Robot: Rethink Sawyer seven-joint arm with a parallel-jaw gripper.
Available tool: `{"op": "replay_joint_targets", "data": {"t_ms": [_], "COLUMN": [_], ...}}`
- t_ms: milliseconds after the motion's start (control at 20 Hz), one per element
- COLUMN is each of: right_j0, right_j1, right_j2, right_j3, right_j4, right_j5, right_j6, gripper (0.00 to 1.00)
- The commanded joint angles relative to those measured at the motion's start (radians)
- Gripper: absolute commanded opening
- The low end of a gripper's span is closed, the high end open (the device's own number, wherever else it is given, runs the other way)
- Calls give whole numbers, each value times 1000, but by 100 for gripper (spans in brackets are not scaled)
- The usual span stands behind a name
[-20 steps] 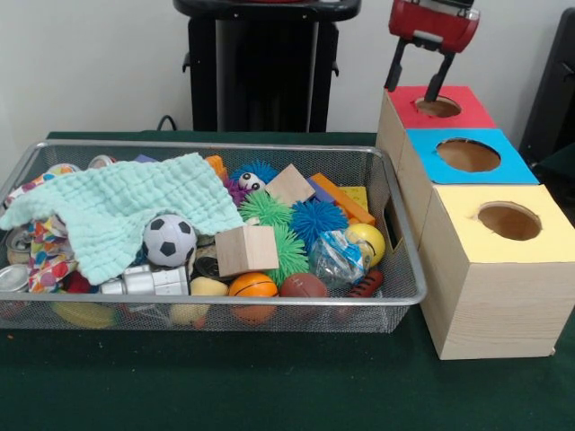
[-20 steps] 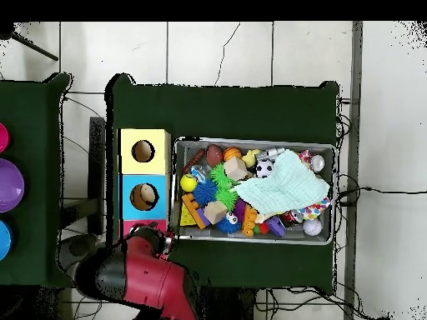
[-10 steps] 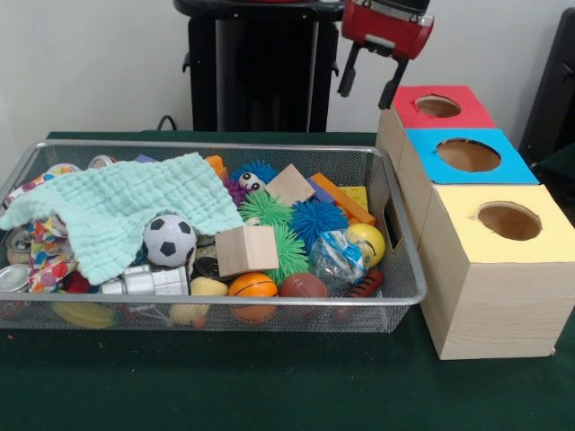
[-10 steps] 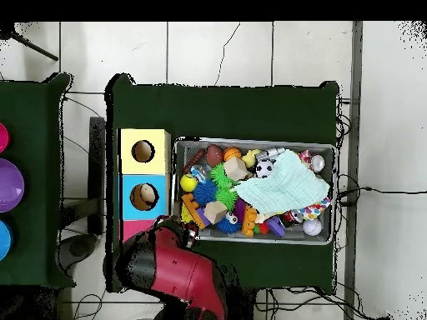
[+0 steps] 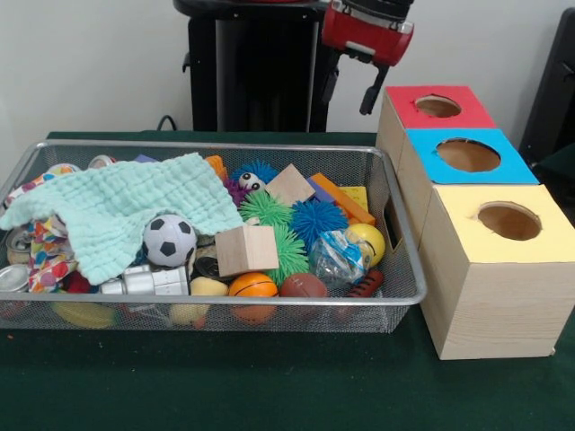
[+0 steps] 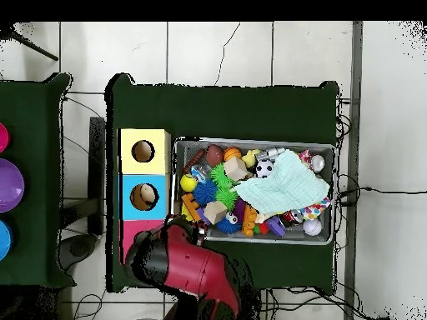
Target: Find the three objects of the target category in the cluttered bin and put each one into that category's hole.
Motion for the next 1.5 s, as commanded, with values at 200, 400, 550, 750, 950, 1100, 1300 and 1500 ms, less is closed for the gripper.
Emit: {"op": "replay_joint_targets", "data": {"t_ms": [200, 400, 550, 750, 950, 1100, 1300, 1500], "right_j0": [-59, -74, -132, -221, -322, -385, -450, -498], "right_j1": [28, 48, 48, 47, 52, 65, 85, 115], "right_j2": [101, 87, 130, 206, 305, 364, 421, 462], "right_j3": [-53, -78, -105, -145, -173, -194, -240, -288], "right_j4": [-114, -144, -174, -208, -234, -253, -287, -323], "right_j5": [-87, -161, -230, -199, -108, -53, -11, 2], "right_j6": [60, 86, 74, 23, -33, -58, -88, -101], "gripper": [100, 100, 100, 100, 100, 100, 100, 100]}}
